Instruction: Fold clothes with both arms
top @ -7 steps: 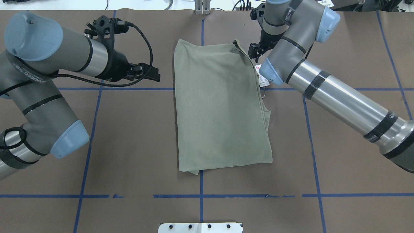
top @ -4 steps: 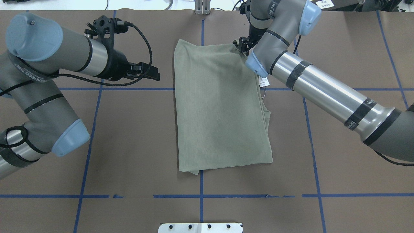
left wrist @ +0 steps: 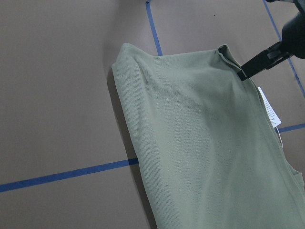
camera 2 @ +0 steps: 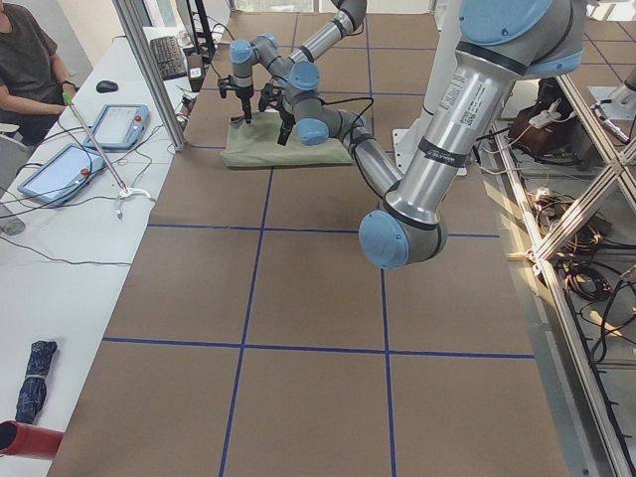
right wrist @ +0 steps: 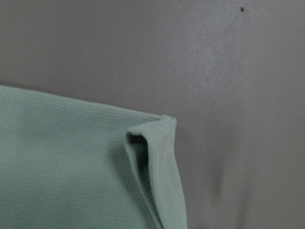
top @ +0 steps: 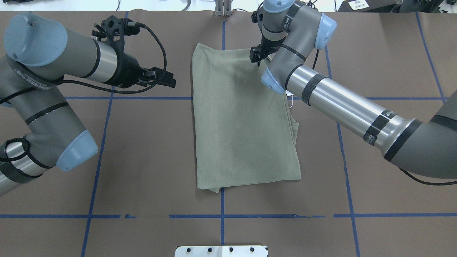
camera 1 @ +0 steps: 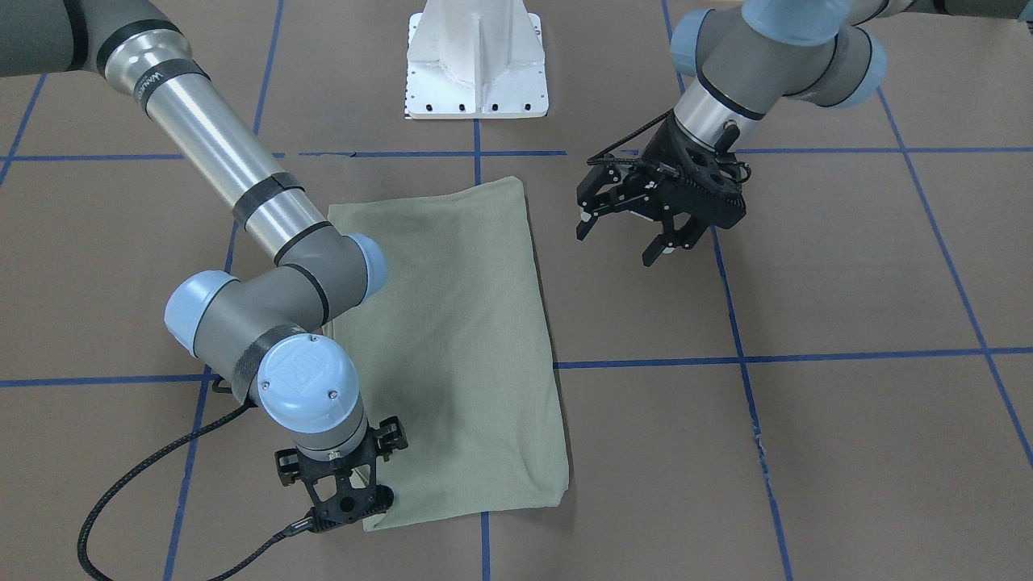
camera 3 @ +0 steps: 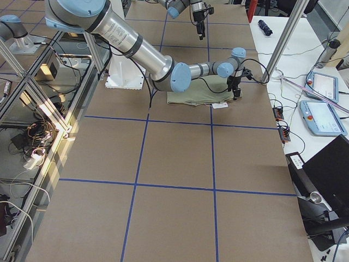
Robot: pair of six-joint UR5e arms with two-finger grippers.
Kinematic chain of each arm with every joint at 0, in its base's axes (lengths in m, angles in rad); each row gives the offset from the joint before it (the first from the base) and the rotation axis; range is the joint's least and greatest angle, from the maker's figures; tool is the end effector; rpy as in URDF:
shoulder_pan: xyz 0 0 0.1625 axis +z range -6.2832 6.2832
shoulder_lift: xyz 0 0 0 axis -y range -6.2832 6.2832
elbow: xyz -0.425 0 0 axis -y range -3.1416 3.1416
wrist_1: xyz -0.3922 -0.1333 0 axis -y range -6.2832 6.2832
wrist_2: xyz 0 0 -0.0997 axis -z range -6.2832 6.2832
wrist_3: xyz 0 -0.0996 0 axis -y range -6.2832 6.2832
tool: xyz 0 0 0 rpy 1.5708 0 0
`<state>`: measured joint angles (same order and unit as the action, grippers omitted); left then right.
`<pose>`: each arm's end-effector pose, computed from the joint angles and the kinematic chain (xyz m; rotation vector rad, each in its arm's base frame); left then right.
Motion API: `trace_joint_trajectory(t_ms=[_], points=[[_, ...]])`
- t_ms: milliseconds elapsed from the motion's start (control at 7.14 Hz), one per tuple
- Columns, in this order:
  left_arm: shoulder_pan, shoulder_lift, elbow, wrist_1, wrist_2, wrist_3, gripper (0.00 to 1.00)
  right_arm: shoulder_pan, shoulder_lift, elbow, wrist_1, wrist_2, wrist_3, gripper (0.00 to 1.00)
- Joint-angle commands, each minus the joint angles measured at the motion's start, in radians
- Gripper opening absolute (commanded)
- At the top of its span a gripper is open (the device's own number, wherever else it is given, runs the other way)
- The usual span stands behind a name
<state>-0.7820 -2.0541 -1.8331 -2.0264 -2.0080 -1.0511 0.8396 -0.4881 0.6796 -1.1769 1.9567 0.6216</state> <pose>0.3656 -0.4916 0.2124 0.4095 1.1678 0.0345 -0.5260 -0.7298 0.3090 0.2165 -0.6551 -0.2182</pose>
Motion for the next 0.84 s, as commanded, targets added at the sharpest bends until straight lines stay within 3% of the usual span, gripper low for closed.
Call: trace_joint_trajectory(t_ms=[0,420,700], points=[[0.001,0.003,0.006,0.000,0.000,-0.001,1.00,0.012,0.002,-0.037,0.064,-0.036,0.009,1.00],[0.001,0.005,0.021,-0.014,0.000,-0.001,1.00,0.074,-0.015,-0.071,0.065,-0.036,0.006,1.00],[0.001,0.003,0.064,-0.066,-0.012,-0.010,1.00,0.088,-0.026,-0.022,0.053,-0.009,0.012,1.00]])
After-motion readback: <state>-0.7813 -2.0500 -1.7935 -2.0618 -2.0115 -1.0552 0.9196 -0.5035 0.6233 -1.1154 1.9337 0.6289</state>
